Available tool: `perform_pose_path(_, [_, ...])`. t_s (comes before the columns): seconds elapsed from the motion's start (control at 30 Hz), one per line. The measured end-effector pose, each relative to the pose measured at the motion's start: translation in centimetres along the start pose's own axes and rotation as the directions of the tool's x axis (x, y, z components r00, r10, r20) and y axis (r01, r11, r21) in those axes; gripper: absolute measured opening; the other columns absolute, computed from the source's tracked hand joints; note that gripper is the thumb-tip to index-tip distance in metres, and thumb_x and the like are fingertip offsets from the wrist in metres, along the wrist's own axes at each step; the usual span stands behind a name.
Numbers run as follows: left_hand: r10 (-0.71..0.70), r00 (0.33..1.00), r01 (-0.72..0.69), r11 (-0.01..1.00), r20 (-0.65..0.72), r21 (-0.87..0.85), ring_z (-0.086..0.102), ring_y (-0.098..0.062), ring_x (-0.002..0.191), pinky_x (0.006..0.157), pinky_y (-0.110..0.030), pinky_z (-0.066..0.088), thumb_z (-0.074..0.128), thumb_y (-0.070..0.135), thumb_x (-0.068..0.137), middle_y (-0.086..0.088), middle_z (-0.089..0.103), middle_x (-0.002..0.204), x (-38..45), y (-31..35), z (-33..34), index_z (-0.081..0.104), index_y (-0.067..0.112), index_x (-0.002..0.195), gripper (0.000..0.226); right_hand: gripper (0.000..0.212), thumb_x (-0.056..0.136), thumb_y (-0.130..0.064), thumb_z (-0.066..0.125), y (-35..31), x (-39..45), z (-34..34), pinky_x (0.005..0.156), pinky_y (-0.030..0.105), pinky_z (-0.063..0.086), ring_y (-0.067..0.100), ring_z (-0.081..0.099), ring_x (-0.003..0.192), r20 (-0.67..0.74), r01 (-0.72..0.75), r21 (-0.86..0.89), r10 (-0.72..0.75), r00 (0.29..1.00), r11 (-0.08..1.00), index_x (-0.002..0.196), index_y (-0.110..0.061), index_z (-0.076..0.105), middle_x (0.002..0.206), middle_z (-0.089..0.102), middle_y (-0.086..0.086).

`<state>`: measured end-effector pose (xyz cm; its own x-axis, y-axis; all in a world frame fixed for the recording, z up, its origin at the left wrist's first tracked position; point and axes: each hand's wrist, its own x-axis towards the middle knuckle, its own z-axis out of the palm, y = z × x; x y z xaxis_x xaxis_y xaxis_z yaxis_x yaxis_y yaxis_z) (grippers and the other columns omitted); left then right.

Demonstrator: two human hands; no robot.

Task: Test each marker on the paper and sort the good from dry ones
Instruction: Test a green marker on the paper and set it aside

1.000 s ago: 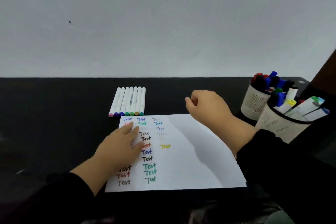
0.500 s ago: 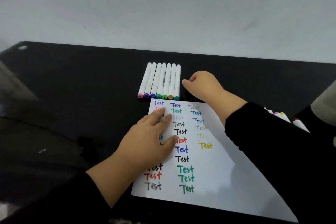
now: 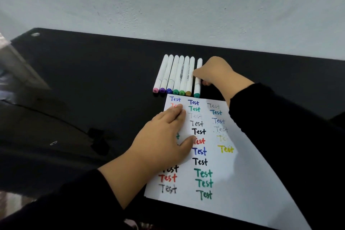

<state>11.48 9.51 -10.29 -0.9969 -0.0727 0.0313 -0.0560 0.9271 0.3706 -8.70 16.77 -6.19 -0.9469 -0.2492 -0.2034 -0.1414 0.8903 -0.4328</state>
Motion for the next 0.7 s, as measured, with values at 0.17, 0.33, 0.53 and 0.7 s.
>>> perform_pose_path(0.17, [0.005,1.000,-0.006,1.000,0.012,0.012,-0.002,0.000,0.141,0.101,-0.013,-0.003,0.035,0.057,0.091,0.018,-0.005,0.155,0.1,0.1,0.0,0.005,0.028,0.150,0.072,0.023,0.085,-0.024,0.054,0.4,-0.4,-0.5,0.051,0.024,0.040,0.015,0.049,0.052,0.009,-0.057,0.154,0.056,0.998,0.986,0.068,-0.010,0.057,0.061,0.055,0.002])
perform_pose_path(0.33, [-0.012,0.999,0.011,1.000,0.039,0.021,0.000,-0.002,0.141,0.102,-0.015,0.002,0.036,0.057,0.091,0.019,-0.004,0.155,0.0,0.1,0.0,0.005,0.028,0.150,0.072,0.017,0.083,-0.023,0.055,0.9,-1.2,-1.5,0.047,0.022,0.036,0.013,0.046,0.050,0.006,-0.115,0.431,0.124,0.992,0.895,0.073,-0.009,0.059,0.059,0.053,0.003])
perform_pose_path(0.53, [-0.035,0.994,0.025,0.996,0.107,0.090,-0.001,-0.005,0.142,0.108,-0.020,0.003,0.032,0.056,0.093,0.014,-0.005,0.156,0.0,0.4,-0.3,0.003,0.025,0.150,0.071,0.017,0.085,-0.023,0.057,1.8,-4.1,-3.0,0.046,0.021,0.034,0.013,0.047,0.054,0.040,-0.179,0.541,0.188,0.981,0.822,0.077,-0.009,0.060,0.063,0.056,0.005])
perform_pose_path(0.7, [-0.020,0.981,-0.038,0.955,0.194,0.293,-0.006,-0.014,0.144,0.114,-0.029,-0.004,0.020,0.053,0.097,0.000,-0.008,0.157,0.2,0.9,-0.7,-0.003,0.014,0.150,0.070,0.012,0.083,-0.018,0.058,3.2,-8.1,-3.1,0.043,0.020,0.034,0.009,0.050,0.047,0.054,-0.180,0.647,0.191,0.980,0.741,0.077,-0.008,0.062,0.061,0.057,0.002])
